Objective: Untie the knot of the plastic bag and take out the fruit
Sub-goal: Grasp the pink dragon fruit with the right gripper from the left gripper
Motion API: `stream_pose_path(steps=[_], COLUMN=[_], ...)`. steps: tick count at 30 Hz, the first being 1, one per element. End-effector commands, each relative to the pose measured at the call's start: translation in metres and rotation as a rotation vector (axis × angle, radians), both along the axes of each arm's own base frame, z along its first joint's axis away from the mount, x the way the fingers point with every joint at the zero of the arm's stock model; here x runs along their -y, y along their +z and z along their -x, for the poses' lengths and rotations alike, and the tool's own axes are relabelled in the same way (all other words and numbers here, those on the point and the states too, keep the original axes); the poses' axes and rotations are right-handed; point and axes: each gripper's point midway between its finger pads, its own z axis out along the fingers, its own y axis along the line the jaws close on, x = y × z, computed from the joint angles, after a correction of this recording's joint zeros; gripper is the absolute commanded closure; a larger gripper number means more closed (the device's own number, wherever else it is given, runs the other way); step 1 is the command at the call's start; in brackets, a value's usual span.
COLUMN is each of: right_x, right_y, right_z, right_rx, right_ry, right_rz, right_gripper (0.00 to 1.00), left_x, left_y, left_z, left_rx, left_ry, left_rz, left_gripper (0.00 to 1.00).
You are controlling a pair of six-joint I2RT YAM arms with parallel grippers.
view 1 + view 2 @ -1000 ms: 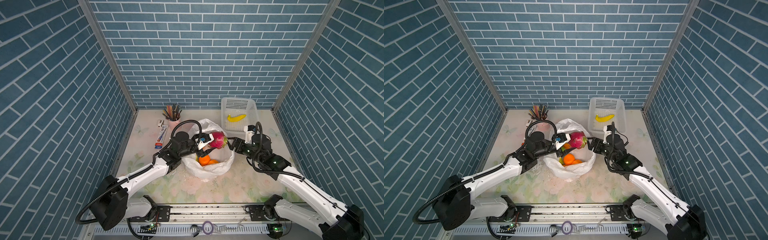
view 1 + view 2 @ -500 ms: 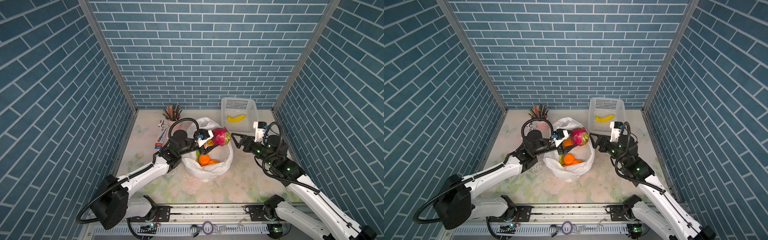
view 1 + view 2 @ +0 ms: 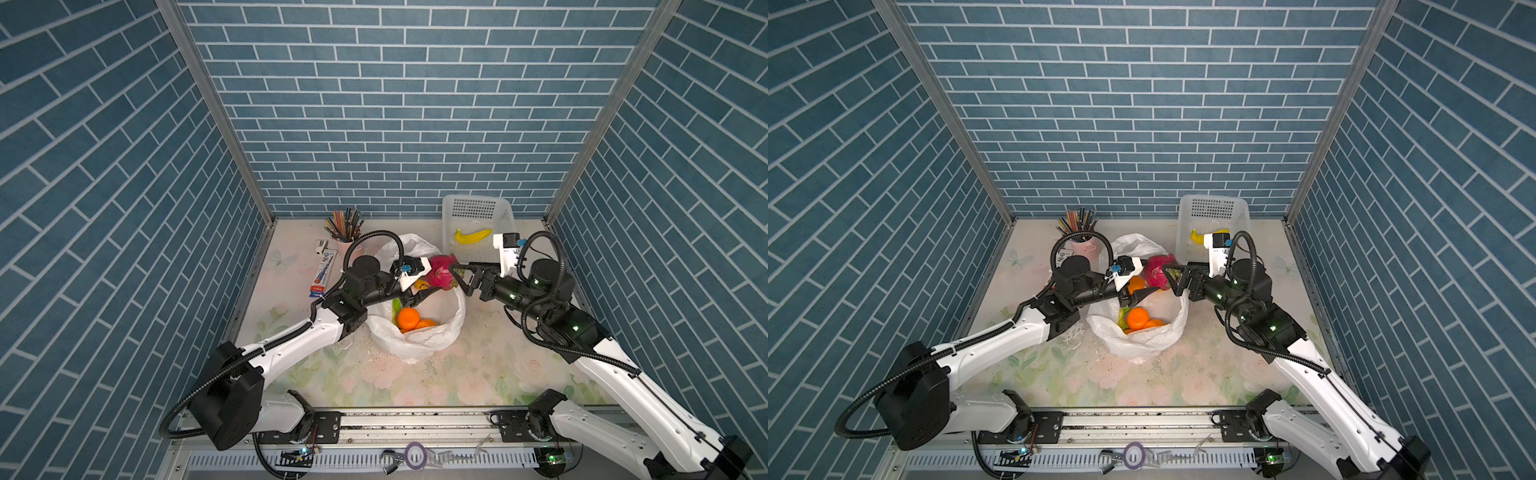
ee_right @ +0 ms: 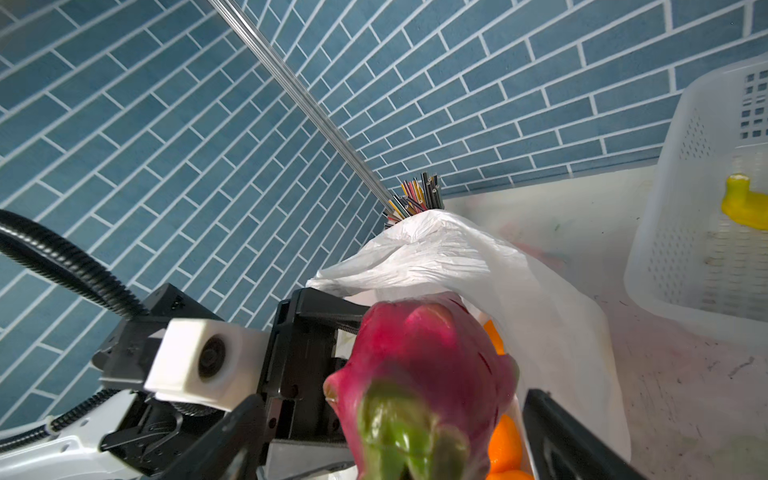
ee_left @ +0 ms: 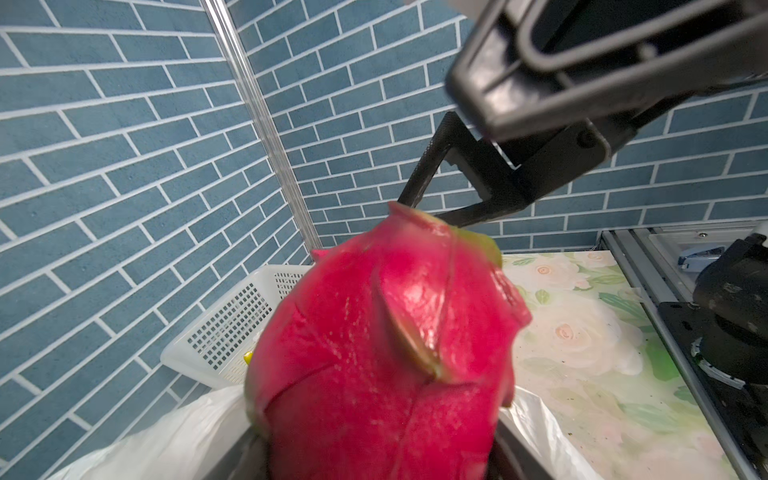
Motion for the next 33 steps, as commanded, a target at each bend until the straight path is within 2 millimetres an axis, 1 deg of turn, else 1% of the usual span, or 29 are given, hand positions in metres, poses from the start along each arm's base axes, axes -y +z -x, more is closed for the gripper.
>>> stream_pose_path(steps=[1, 5, 10, 15, 19, 20, 22, 27, 29, 33], right_x=[-0.009, -0.027, -0.036, -0.036, -0.027, -0.023, -0.021, -0.047, -0.053, -0.052], right_y=[-0.006, -0.017, -0.035, -0.048, -0.058, -0.06, -0.058, -0.05, -0.05, -0.05], right_z=[-0.004, -0.008, -0.013, -0.019, -0.024, -0.026, -0.023, -0.01, -0.009, -0.015], right_rx=[0.02, -0.01, -0.047, -0.078, -0.108, -0.119, -0.123, -0.117, -0.127, -0.122], right_ry=[0.001, 0.05, 0.068, 0.046, -0.006, -0.028, -0.014, 0.149, 0.173, 0.148], right_rz=[0.078, 0.105, 0.141, 0.189, 0.227, 0.227, 0.204, 0.12, 0.105, 0.11], right_gripper=[0.03, 0.02, 0.03, 0.04, 0.02, 0.02, 0.02, 0.03, 0.05, 0.16], left_x=[0.0, -0.001, -0.002, -0.001, -0.002, -0.002, -0.002, 0.0, 0.001, 0.002], left_y=[0.017, 0.017, 0.02, 0.021, 0.018, 0.018, 0.018, 0.019, 0.019, 0.017], left_z=[-0.002, -0.002, -0.003, -0.001, -0.002, -0.002, -0.002, 0.001, 0.001, 0.001], left_rx=[0.031, 0.03, 0.038, 0.041, 0.037, 0.038, 0.038, 0.042, 0.042, 0.036], left_ry=[0.001, 0.007, 0.015, 0.013, 0.017, 0.018, 0.018, 0.002, -0.002, 0.003], left_rz=[0.022, 0.017, 0.016, 0.017, 0.009, 0.008, 0.008, 0.012, 0.011, 0.001], left_gripper=[0.5, 0.5, 0.5, 0.5, 0.5, 0.5, 0.5, 0.5, 0.5, 0.5])
